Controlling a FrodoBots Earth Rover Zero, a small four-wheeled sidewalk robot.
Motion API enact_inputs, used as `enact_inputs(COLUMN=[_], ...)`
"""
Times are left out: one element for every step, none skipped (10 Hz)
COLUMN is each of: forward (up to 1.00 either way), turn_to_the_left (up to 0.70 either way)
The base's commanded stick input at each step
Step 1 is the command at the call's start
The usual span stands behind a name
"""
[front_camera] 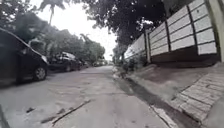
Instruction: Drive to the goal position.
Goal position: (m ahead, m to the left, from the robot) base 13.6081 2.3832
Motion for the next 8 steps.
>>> enact_inputs(forward=[0.7, 0.7, 0.7, 0.7, 0.7, 0.7, 0.7, 0.7], turn_to_the_left=[0.0, 0.0, 0.0, 0.0, 0.0, 0.0, 0.0, 0.0])
